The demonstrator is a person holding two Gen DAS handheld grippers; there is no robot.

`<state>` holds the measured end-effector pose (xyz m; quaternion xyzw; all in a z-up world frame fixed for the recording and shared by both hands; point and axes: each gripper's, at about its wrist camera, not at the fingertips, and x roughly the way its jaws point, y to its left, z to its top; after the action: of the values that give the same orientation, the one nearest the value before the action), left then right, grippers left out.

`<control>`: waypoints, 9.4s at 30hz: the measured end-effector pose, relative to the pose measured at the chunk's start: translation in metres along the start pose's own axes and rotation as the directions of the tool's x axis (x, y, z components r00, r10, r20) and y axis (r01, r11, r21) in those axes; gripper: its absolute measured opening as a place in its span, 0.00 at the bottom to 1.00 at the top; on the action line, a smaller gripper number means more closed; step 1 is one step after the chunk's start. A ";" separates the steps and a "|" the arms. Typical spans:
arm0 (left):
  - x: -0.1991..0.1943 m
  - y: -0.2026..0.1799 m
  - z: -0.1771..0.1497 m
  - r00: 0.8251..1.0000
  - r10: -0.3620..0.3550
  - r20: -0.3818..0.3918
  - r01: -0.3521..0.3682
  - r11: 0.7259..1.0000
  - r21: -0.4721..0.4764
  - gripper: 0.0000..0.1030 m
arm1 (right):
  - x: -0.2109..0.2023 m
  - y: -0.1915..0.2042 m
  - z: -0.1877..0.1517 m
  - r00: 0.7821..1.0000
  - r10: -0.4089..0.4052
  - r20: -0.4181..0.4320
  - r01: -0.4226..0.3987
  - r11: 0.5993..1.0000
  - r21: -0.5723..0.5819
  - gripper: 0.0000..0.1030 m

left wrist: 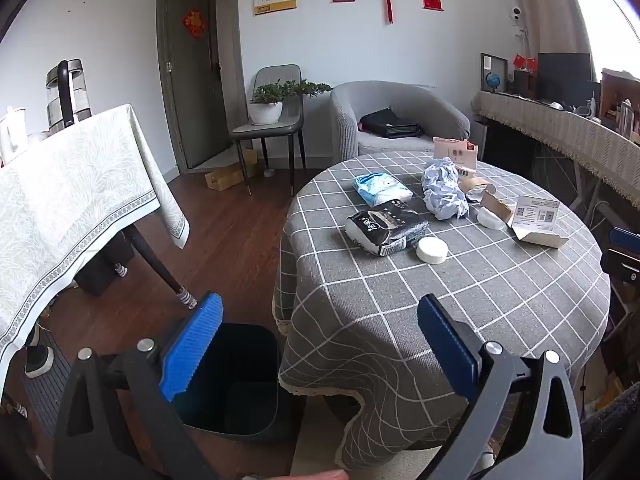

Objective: Collect trash

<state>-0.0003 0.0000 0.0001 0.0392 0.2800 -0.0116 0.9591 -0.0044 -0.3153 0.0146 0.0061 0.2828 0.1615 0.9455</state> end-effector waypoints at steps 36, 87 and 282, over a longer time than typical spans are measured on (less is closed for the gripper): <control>0.000 0.004 0.001 1.000 -0.005 -0.005 0.005 1.000 -0.016 0.97 | 0.001 0.002 -0.001 1.000 -0.004 -0.002 0.004 1.000 -0.008 0.97; 0.001 -0.001 0.000 1.000 -0.004 -0.007 0.004 1.000 -0.009 0.97 | 0.005 0.003 -0.003 1.000 -0.005 -0.020 0.004 1.000 -0.026 0.97; 0.064 0.276 -0.002 0.976 -0.014 -0.218 -0.063 0.938 -0.341 0.53 | 0.346 0.395 -0.049 0.674 0.190 -0.714 -0.497 0.832 -0.248 0.03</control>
<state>0.0652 0.2757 -0.0174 -0.1254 0.3803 0.0542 0.9147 0.1229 0.1617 -0.1706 -0.2018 0.5503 0.3895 0.7104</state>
